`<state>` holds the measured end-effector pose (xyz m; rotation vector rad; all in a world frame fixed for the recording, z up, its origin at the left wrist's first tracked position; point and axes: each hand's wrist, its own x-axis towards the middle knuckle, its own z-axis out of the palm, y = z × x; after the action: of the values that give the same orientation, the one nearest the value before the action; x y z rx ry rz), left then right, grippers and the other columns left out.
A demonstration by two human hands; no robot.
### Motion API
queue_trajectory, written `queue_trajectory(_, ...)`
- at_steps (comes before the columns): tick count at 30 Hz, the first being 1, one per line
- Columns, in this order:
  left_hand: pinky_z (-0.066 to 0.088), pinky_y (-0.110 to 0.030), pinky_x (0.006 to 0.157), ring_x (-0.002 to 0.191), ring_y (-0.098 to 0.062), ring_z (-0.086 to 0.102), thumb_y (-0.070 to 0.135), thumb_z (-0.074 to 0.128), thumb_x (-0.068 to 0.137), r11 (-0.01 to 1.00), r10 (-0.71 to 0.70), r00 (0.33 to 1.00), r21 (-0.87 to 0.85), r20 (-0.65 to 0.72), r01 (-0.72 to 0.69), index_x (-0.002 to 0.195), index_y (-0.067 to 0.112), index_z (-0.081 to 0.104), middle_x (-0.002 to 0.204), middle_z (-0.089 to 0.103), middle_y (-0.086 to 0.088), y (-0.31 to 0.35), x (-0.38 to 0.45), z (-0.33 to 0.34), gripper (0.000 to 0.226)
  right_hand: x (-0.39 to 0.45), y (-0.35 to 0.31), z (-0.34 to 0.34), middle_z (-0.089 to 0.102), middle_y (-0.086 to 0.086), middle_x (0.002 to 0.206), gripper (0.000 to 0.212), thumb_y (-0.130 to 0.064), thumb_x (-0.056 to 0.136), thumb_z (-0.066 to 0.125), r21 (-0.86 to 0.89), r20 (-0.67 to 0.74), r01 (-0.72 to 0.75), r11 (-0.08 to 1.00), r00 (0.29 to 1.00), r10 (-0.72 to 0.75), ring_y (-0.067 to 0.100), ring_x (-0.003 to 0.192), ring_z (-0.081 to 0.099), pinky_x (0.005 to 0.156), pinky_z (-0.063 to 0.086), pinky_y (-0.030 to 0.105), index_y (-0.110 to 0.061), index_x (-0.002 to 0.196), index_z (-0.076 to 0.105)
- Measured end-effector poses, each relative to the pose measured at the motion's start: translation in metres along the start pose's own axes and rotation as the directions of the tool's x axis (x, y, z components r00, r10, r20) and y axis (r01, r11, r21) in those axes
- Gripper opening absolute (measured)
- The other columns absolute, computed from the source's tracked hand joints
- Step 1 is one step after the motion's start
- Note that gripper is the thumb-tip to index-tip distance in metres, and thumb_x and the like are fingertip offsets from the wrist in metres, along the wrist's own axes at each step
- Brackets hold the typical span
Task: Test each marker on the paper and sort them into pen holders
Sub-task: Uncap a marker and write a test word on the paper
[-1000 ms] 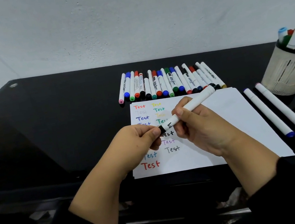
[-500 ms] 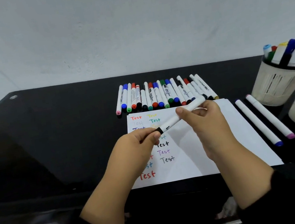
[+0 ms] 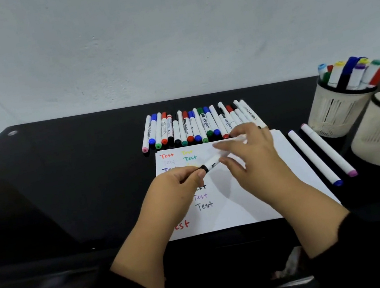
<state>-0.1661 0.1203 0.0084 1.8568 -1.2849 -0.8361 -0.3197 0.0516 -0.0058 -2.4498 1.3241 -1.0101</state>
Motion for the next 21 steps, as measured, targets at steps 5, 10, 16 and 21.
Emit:
queue_trajectory(5,0.043,-0.025,0.061,0.081,-0.022,0.061,0.038,0.057,0.09,0.999,-0.01,0.999,-0.039,0.033,0.011,0.078,0.03,0.068,0.092,0.07,-0.005,0.01,-0.008,0.008,0.017,-0.004,0.009,-0.009,0.059,0.011,0.103,0.022,-0.009,0.089,0.061,-0.1,0.153,0.201,0.974,0.971,-0.184,0.031,0.093,0.049,0.066,0.049,0.042,-0.012,0.11,0.07)
queue_trajectory(10,0.037,-0.012,0.051,0.064,-0.003,0.046,0.039,0.056,0.09,0.998,0.06,0.994,-0.023,0.088,-0.058,0.103,0.033,0.065,0.087,0.063,0.009,0.042,0.0,0.012,0.017,0.006,0.017,-0.037,0.054,0.006,0.108,0.027,-0.004,0.089,0.06,-0.302,0.188,0.267,0.915,0.958,-0.218,0.026,0.096,0.05,0.07,0.041,0.029,-0.015,0.115,0.06)
queue_trajectory(16,0.032,-0.026,0.091,0.12,-0.009,0.044,0.048,0.053,0.089,0.991,0.137,0.983,-0.018,0.119,-0.135,0.138,0.032,0.042,0.141,0.045,0.009,0.065,0.02,0.029,0.053,0.022,0.039,-0.095,0.046,0.005,0.124,0.03,-0.014,0.099,0.044,-0.334,0.039,0.012,0.942,0.999,0.001,0.021,0.104,0.047,0.079,0.041,0.026,-0.011,0.128,0.046)
queue_trajectory(21,0.025,-0.03,0.109,0.138,-0.013,0.027,0.049,0.05,0.091,0.949,0.19,0.966,0.219,0.175,-0.227,0.145,0.027,0.029,0.153,0.026,0.006,0.068,0.047,0.071,0.063,0.024,0.06,-0.135,0.052,0.007,0.116,0.023,-0.015,0.099,0.042,-0.261,-0.105,-0.195,0.945,0.979,0.173,0.02,0.093,0.05,0.07,0.033,0.024,-0.006,0.12,0.049)
